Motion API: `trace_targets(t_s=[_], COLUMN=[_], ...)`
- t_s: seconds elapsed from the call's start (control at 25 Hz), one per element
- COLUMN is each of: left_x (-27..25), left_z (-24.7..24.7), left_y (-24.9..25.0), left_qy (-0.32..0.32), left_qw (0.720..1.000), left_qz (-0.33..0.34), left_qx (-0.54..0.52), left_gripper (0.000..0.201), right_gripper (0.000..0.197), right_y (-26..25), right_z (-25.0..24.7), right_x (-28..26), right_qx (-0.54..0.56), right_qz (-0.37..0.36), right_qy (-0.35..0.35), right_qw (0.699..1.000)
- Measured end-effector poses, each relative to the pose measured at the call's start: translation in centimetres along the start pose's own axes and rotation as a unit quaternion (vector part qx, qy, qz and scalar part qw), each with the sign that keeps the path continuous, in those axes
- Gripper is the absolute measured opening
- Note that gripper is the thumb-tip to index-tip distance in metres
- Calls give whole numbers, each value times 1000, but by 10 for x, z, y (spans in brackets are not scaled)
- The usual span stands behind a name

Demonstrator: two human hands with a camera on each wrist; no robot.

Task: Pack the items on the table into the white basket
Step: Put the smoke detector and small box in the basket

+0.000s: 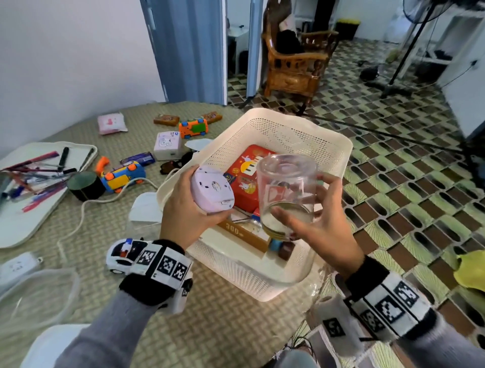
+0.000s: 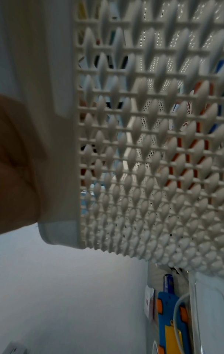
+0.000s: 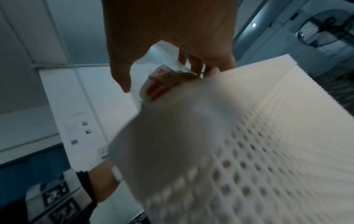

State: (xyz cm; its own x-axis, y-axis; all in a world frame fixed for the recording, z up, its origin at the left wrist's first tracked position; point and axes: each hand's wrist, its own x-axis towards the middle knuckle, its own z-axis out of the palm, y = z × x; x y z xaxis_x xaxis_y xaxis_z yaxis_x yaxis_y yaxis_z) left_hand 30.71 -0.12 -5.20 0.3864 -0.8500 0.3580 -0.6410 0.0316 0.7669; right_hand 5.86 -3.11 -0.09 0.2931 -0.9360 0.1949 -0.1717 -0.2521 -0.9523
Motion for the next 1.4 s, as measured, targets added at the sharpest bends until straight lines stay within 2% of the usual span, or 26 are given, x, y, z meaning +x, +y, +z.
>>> trace_targets(t_s=[0.2, 0.4, 0.6, 0.72, 0.84, 1.0, 1.16, 1.2, 1.28, 1.4], left_x=[-2, -9, -7, -13, -20, -19, -19, -18, -18, -18], left_z=[-2, -2, -7, 5, 13, 11, 14, 13, 13, 13], left_y=[10, 16, 25, 37, 39, 37, 41, 42, 42, 41], left_qy=[-14, 13, -24, -4, 22, 34, 63, 63, 61, 61], left_qw=[1000, 998, 990, 982, 973, 968, 968, 969, 969, 970], left_qz=[-22, -60, -113, -150, -170, -174, -181, -180, -181, -180], left_qx=[11, 27, 76, 113, 156, 175, 160, 157, 155, 150], left_gripper=[106, 104, 97, 93, 99, 101, 99, 99, 99, 98], right_gripper=[84, 81, 79, 79, 80, 78, 78, 80, 87, 86], right_y=[-25, -23, -6, 5, 28, 72, 105, 110, 118, 116], right_z=[-17, -20, -13, 3, 26, 45, 48, 46, 43, 41], right_x=[57, 127, 198, 224, 239, 248, 249, 251, 258, 265], right_qx=[-70, -158, -273, -311, -336, -361, -284, -269, -278, -281], right_qz=[-14, -58, -117, -177, -207, -223, -250, -257, -268, -249], right_qy=[-112, -276, -409, -473, -499, -472, -422, -426, -457, -487], right_qw=[991, 946, 863, 805, 771, 773, 824, 825, 802, 788])
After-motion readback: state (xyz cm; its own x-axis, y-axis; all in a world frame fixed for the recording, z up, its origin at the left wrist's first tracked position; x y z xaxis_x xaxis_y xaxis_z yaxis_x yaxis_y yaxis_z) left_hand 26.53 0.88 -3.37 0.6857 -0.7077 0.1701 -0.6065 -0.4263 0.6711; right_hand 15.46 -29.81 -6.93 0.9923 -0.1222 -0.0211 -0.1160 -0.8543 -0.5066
